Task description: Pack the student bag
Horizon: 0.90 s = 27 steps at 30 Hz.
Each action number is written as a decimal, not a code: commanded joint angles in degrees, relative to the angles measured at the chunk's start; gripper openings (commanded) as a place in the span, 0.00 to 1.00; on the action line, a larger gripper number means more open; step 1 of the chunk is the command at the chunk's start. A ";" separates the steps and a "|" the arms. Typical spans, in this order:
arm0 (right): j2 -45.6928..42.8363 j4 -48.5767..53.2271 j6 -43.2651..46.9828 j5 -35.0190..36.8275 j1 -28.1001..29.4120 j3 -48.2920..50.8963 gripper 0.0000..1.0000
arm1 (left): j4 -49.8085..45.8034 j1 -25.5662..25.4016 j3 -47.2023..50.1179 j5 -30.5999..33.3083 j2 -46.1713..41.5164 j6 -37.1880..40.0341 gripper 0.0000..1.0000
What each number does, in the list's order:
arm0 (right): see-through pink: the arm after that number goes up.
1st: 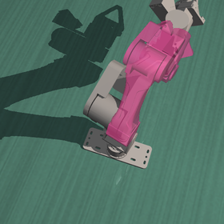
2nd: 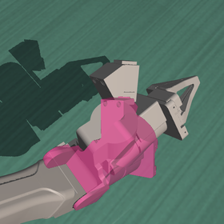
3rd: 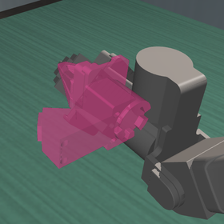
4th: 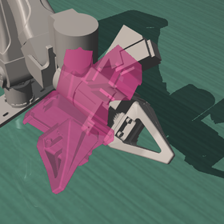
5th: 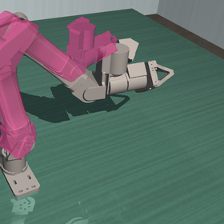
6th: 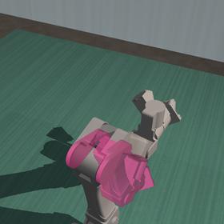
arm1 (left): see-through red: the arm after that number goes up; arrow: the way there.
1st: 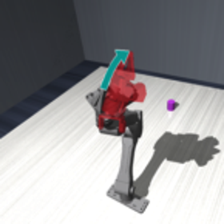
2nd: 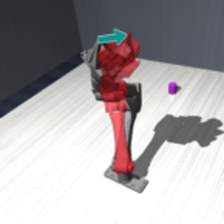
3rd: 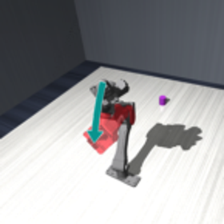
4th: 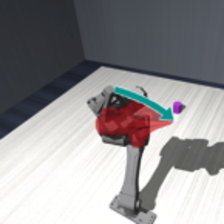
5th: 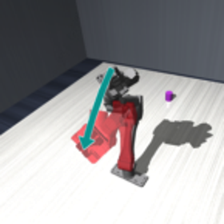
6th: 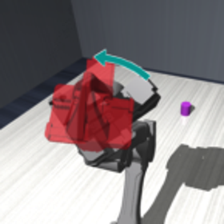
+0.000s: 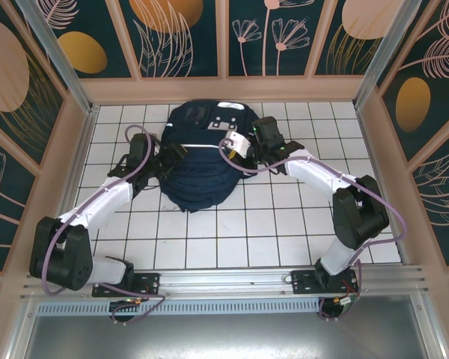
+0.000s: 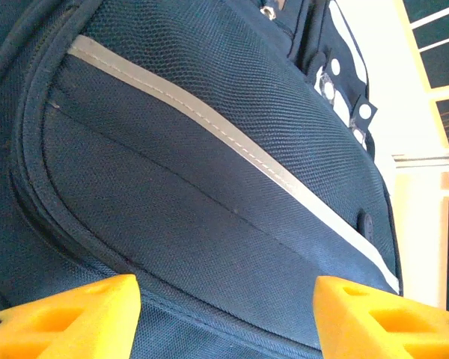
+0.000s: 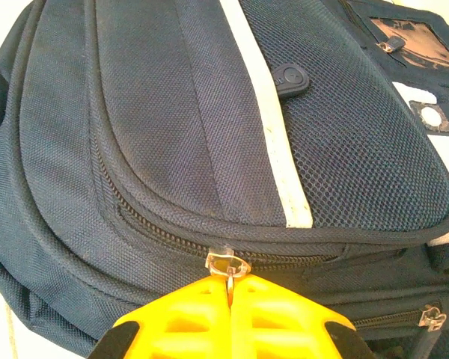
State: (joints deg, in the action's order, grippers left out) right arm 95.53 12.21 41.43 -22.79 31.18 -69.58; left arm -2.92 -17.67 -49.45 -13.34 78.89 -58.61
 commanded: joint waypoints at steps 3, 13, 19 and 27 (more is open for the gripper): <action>-2.47 -3.98 -1.00 -0.78 -0.15 0.86 0.00 | 5.77 -1.15 -1.14 -2.97 5.57 -4.94 0.61; -1.19 -4.88 -1.32 1.97 -2.61 0.64 0.00 | -2.16 -1.14 -1.07 5.65 11.95 2.09 0.38; 0.63 -5.31 -1.25 4.15 -4.37 -0.67 0.00 | -5.48 -1.21 0.91 10.59 14.47 5.05 0.12; 4.59 -7.59 -8.66 10.21 -7.97 -5.39 0.00 | -5.30 -1.17 1.41 11.55 15.23 5.16 0.06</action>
State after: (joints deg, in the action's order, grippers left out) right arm 99.13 9.63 37.71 -19.42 26.65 -70.46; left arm 1.67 -19.86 -51.29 -9.80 90.00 -57.04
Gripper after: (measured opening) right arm 0.054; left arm 0.116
